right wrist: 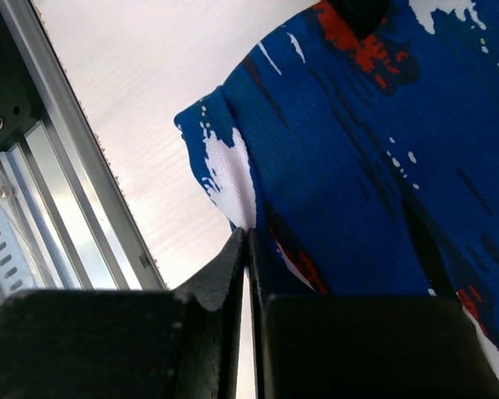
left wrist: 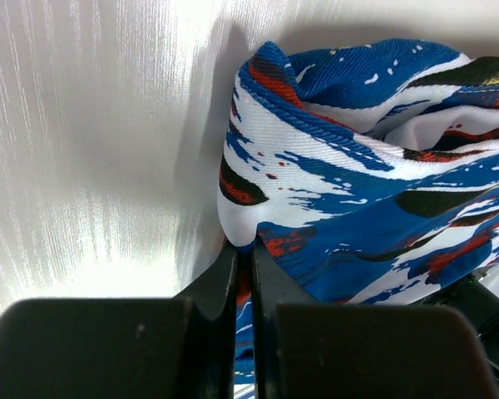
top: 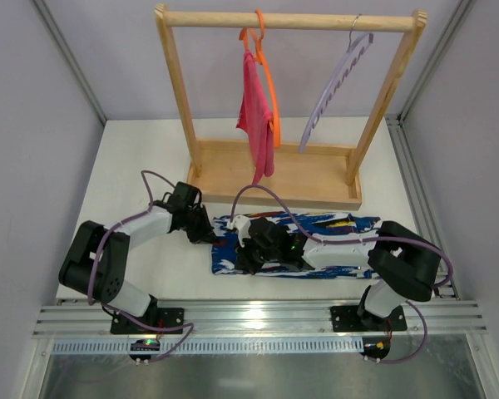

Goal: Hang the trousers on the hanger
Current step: Fold the trousers

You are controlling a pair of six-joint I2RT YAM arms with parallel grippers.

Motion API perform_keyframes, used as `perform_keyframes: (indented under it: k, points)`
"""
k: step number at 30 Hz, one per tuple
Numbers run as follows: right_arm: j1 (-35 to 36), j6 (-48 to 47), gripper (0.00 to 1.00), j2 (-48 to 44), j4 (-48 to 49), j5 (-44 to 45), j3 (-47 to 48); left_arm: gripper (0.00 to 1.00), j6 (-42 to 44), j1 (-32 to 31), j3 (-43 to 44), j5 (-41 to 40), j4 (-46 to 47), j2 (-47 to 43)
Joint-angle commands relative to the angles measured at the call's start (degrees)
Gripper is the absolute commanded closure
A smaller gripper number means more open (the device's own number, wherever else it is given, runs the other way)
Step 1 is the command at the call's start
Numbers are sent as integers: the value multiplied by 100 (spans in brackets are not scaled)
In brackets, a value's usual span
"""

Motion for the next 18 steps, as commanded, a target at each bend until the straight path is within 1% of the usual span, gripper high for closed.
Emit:
perform_keyframes:
  k: [1,2,4,5,6,9,10,11,12,13,14,16,18]
  points:
    - [104,100,94,-188,194,-125,-185,99,20,36,218,-266,-106,65]
    - [104,153,85,-258,168,32,-211,100,72,36,263,-362,-176,56]
    - [95,284,77,-390,124,235,-264,99,134,36,411,-555,-517,-5]
    - [86,442,70,-573,-24,514,-264,99,212,36,473,-887,-641,-40]
    - [77,522,67,-662,-112,630,-229,99,257,36,526,-1055,-791,-119]
    - [16,1075,66,-1075,-595,1271,-107,94,371,36,632,-1443,-1117,-295]
    - [7,1294,66,-1172,-753,1708,-54,88,380,36,632,-1461,-1178,-435]
    - [-2,1661,66,-1390,-1286,2252,25,85,380,36,632,-1470,-1196,-488]
    - [-45,1909,66,-1479,-1517,2492,52,80,380,36,641,-1453,-1214,-550]
    - [-98,2129,66,-1576,-1746,2712,78,70,372,36,641,-1444,-1249,-664]
    - [-159,2453,66,-1681,-2044,2880,52,67,363,36,641,-1418,-1275,-743]
    - [-344,2736,66,-1945,-2196,3223,-79,64,371,36,650,-1190,-1258,-893]
    - [-458,3113,66,-2077,-2206,3303,-446,61,363,27,641,-997,-1197,-1191]
